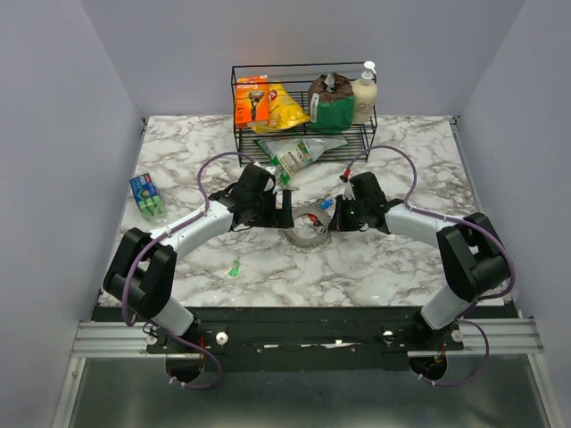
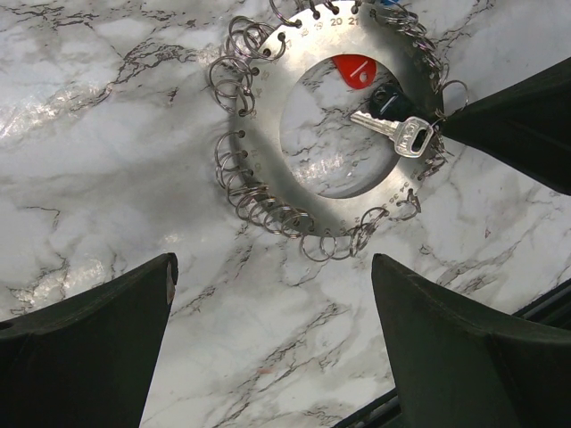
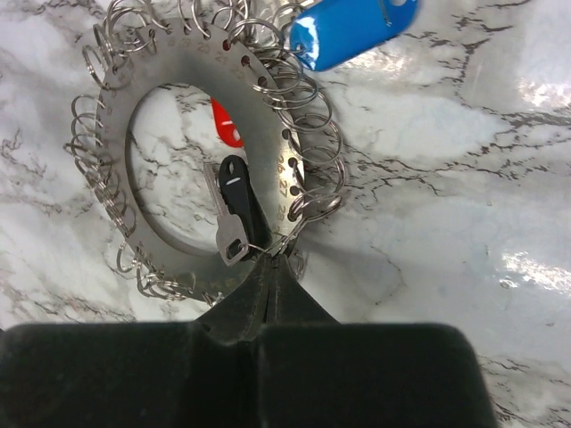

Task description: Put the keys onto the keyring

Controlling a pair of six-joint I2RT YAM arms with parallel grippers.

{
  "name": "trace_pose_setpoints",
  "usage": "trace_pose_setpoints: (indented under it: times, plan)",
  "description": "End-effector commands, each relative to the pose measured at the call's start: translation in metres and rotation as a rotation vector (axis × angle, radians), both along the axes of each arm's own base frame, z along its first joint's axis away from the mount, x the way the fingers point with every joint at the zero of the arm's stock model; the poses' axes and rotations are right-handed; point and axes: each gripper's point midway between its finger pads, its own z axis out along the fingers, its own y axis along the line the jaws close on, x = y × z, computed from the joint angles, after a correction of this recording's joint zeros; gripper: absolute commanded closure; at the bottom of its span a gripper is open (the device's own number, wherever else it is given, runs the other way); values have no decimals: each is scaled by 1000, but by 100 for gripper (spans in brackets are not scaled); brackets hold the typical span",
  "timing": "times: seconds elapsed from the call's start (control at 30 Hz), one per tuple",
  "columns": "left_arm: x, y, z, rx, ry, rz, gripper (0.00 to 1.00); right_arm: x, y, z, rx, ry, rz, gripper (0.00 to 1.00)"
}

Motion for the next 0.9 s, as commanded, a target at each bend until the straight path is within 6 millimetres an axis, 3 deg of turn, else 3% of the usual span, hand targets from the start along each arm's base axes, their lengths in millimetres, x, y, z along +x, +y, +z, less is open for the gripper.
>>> trace_pose_setpoints:
  times: [0.0,0.17,0.23,0.33,0.53,0.67,0.83,0.87]
  plan:
    - [4,1,-3,7,-6,-2,1,-1,7,7,5,-19,52,99]
    - [3,1,-4,5,-7,-3,1,-1,0,5,-16,-19,12,95]
    - [2,1,-4,7,-5,-6,1,0,-4,11,-21,-37,-16,80]
    - [1,2,-4,6,-7,-5,1,2,-9,18,-24,-62,-53,66]
    - [-4,-12,-4,-69,13,-30,3,6,-20,36,-31,-130,-111,61]
    - [-11,-37,3,-165,11,-85,16,5,-26,35,-47,-140,-135,60]
    - [-11,-57,-5,-165,26,-113,30,7,-25,29,-56,-121,-140,59]
    - [-9,-60,-5,-166,21,-116,39,8,-24,29,-55,-119,-136,59]
